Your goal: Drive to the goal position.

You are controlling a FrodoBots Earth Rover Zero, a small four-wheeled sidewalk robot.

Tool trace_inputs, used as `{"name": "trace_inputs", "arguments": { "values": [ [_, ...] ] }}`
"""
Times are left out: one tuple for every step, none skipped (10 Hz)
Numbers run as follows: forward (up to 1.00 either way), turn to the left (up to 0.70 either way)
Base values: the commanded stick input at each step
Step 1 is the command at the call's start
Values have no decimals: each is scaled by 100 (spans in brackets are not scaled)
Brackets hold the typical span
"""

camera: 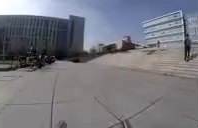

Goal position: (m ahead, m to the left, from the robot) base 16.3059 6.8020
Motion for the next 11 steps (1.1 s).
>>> {"name": "trace_inputs", "arguments": {
  "values": [
    [100,23],
    [100,9],
    [100,1],
    [100,3],
    [100,0],
    [100,0],
    [100,0],
    [100,0],
    [100,0],
    [100,0],
    [100,2]
  ]
}}
